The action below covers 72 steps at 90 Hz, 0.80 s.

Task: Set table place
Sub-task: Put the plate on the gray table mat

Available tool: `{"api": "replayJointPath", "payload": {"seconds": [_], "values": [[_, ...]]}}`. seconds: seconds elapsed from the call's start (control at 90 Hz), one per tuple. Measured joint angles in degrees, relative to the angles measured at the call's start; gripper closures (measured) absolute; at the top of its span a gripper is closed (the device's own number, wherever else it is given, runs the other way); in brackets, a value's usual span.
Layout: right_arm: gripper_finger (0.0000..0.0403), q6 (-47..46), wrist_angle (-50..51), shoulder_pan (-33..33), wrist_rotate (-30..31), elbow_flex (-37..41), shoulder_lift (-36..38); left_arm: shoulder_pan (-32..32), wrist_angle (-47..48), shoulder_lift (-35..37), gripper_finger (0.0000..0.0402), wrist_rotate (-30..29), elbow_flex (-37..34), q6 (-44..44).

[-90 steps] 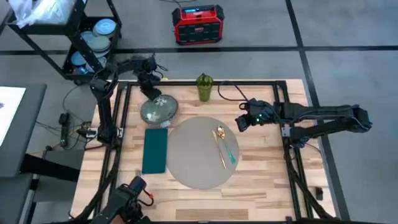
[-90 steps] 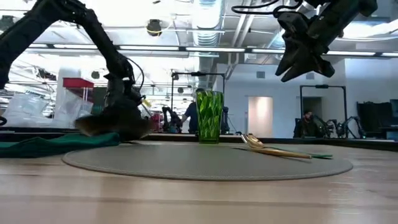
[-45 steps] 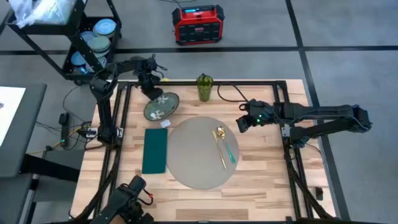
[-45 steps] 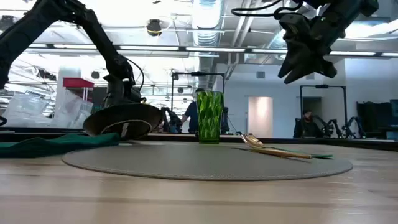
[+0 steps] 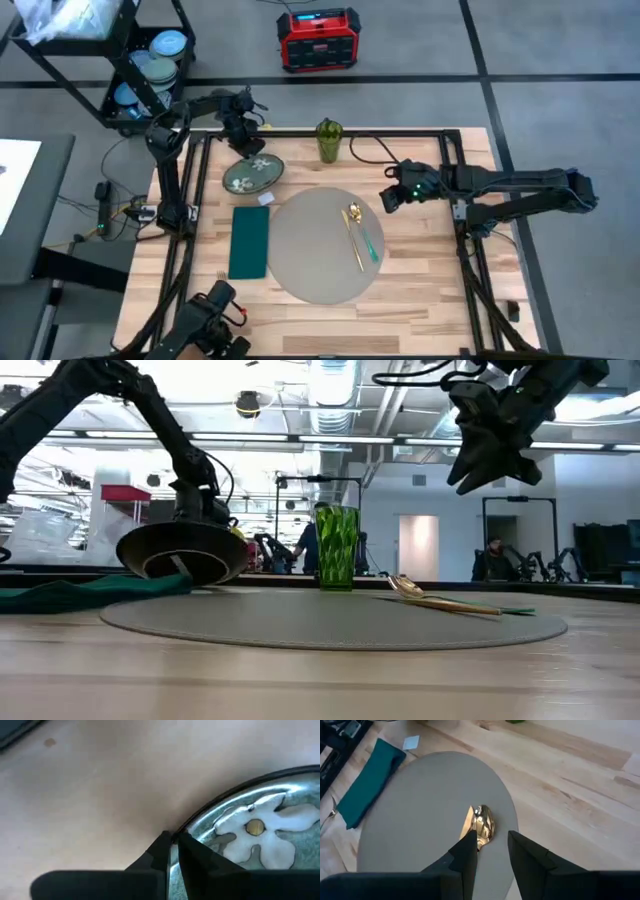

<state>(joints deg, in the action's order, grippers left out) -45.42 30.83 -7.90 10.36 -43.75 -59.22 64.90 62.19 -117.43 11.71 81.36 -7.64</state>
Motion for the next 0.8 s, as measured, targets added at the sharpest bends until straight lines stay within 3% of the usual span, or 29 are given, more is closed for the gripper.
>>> {"api": "replayJointPath", "payload": {"seconds": [0.2, 0.344, 0.422, 0.689, 0.8], "values": [[0.0304, 0.89, -0.01, 0.00, 0.02, 0.00, 0.00, -0.02, -3.54, -0.15, 0.0397, -1.18, 2.71, 0.00], [0.0304, 0.89, -0.02, 0.00, 0.04, 0.00, 0.00, 0.01, -6.93, -0.15, 0.0400, -7.39, 4.44, 0.29], [0.0304, 0.87, -0.02, 0.00, 0.06, -0.02, 0.00, 0.15, -7.61, -0.15, 0.0401, -7.64, 4.44, 1.70], [0.0304, 0.91, 0.00, 0.05, 0.09, -0.02, 0.02, 0.53, -6.01, -0.13, 0.0401, -6.95, 4.44, 1.27], [0.0304, 1.35, 0.00, 0.09, 0.08, -0.02, 0.02, 2.80, -7.28, -0.09, 0.0400, -0.22, 4.44, 2.82]]}}
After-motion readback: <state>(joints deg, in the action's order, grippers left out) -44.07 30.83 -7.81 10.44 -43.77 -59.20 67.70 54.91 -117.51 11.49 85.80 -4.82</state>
